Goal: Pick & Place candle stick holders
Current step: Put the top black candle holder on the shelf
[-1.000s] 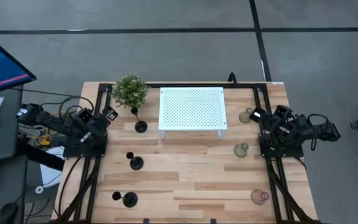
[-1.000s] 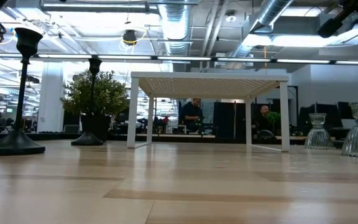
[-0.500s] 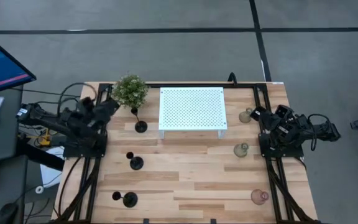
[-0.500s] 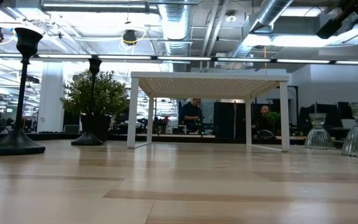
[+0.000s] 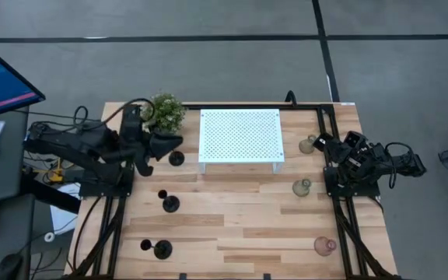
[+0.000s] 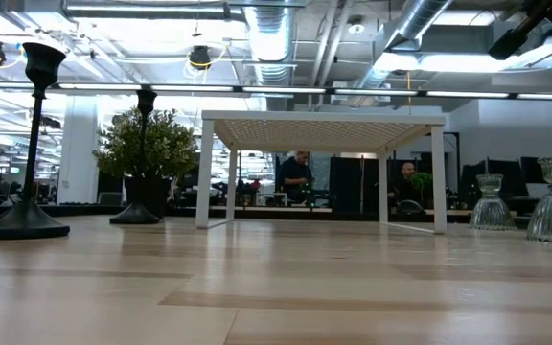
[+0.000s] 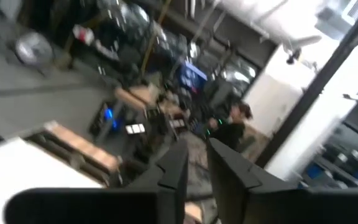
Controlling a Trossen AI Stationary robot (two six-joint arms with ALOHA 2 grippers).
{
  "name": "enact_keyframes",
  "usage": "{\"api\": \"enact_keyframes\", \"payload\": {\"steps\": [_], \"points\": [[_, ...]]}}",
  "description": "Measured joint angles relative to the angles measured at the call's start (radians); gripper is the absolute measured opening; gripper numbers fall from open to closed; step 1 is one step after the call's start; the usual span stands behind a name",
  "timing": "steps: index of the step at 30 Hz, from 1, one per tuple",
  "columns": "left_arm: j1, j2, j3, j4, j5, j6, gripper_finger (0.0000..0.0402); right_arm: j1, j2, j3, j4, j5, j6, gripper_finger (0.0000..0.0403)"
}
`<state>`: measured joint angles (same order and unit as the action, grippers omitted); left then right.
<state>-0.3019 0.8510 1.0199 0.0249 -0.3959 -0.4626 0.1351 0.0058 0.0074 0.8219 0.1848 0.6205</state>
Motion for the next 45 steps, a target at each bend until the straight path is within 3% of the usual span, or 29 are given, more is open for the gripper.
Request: {"api": "enact_keyframes", "payload": {"steps": [4, 9, 11, 14, 19, 22, 29, 36, 45], "points": [[0.000, 0.046, 0.067, -0.084, 0.092, -0.067, 0.0099, 0.000, 0.000, 0.000, 0.000, 0.000, 0.000, 0.0000], [0.000, 0.080, 0.177, -0.098, 0.307, -0.119, 0.0115, 0.000, 0.000, 0.000, 0.000, 0.000, -0.001, 0.0000], [0.000, 0.091, 0.224, -0.099, 0.319, -0.096, 0.0112, -0.001, 0.000, 0.000, 0.000, 0.001, -0.002, 0.0000], [0.001, 0.092, 0.288, -0.190, 0.237, 0.006, 0.0103, -0.001, 0.000, 0.000, -0.002, 0.001, -0.002, 0.0000], [0.020, 0.091, 0.370, -0.655, -0.173, 0.061, 0.0097, -0.001, 0.000, 0.000, -0.024, 0.004, -0.003, 0.0000], [0.029, 0.094, 0.368, -0.826, -0.301, 0.062, 0.0108, 0.000, 0.000, 0.000, -0.057, 0.029, -0.002, 0.0000], [0.085, 0.098, 0.330, -0.970, -0.310, 0.057, 0.0176, 0.000, 0.000, 0.000, -0.139, 0.078, -0.002, 0.0006], [0.178, 0.103, 0.217, -0.977, -0.306, 0.035, 0.0254, 0.000, 0.000, 0.000, -0.172, 0.079, -0.002, 0.0061], [0.239, 0.031, 0.067, -0.978, -0.322, 0.092, 0.0264, 0.000, 0.000, 0.000, -0.176, 0.078, -0.002, 0.0121]]}}
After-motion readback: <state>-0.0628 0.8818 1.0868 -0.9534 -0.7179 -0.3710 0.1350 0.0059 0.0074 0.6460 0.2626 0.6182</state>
